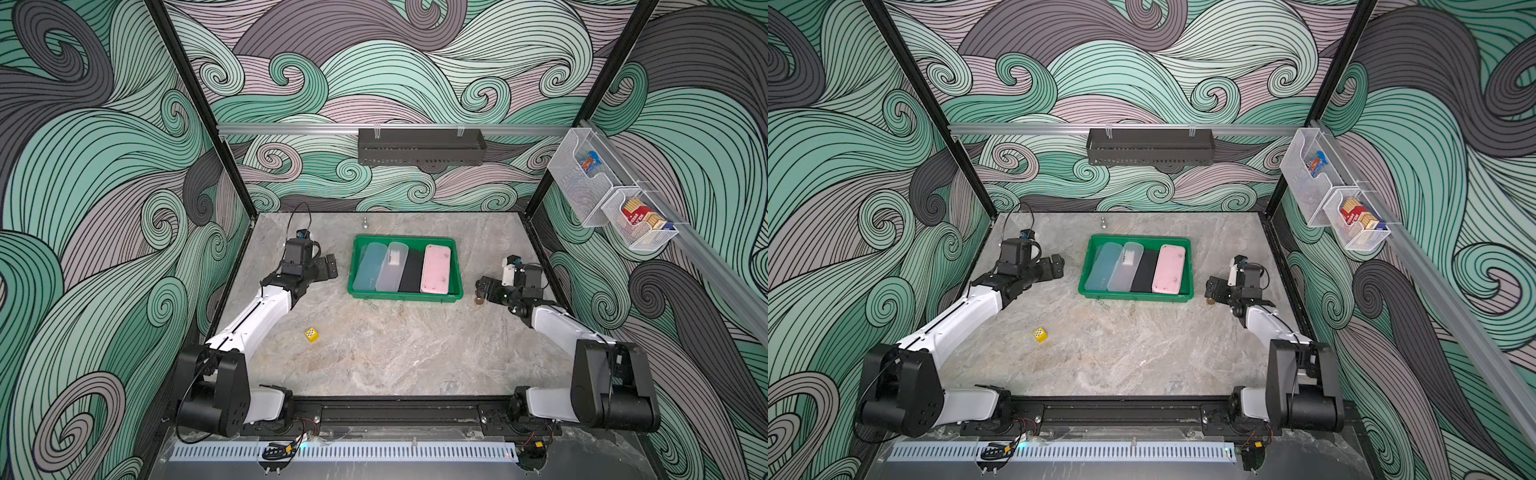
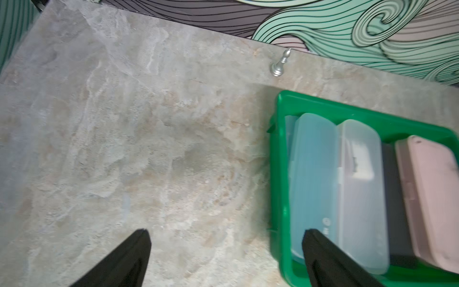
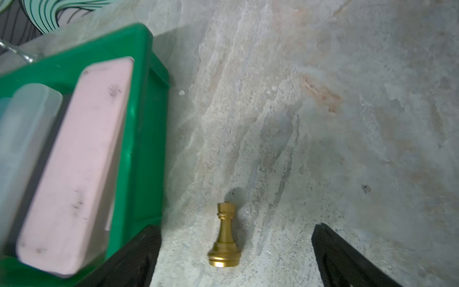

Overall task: Put the pencil case into the storage box
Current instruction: Reset both arms

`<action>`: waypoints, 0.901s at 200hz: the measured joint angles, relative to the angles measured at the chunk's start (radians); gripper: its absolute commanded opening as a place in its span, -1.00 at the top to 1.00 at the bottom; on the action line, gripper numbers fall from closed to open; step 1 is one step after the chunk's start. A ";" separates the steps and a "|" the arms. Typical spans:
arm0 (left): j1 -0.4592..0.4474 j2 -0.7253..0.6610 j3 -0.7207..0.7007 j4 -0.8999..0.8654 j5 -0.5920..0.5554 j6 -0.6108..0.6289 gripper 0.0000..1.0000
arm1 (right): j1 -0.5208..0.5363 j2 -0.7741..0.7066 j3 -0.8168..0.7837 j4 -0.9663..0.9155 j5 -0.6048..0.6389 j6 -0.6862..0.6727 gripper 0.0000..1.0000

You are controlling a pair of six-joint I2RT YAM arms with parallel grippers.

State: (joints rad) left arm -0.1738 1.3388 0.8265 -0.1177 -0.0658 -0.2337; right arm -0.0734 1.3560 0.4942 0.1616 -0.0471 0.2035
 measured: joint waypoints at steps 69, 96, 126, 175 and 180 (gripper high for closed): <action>0.016 0.035 -0.280 0.438 -0.084 0.199 -0.98 | 0.002 0.026 -0.067 0.406 0.063 -0.072 -0.99; 0.051 0.040 -0.410 0.610 -0.071 0.232 -0.97 | 0.023 0.088 -0.076 0.519 0.095 -0.111 -0.99; 0.087 0.063 -0.416 0.699 0.023 0.276 -0.98 | 0.093 0.183 -0.091 0.660 0.104 -0.181 -0.98; 0.148 0.124 -0.469 0.912 0.189 0.307 -0.97 | 0.134 0.208 -0.131 0.753 0.129 -0.247 -0.98; 0.152 0.122 -0.482 0.930 0.217 0.317 -0.97 | 0.136 0.208 -0.132 0.763 0.131 -0.251 -0.99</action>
State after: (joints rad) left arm -0.0219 1.4609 0.3443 0.8124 0.1509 0.0837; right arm 0.0624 1.5642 0.3618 0.9241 0.0841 -0.0471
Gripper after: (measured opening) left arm 0.987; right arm 0.993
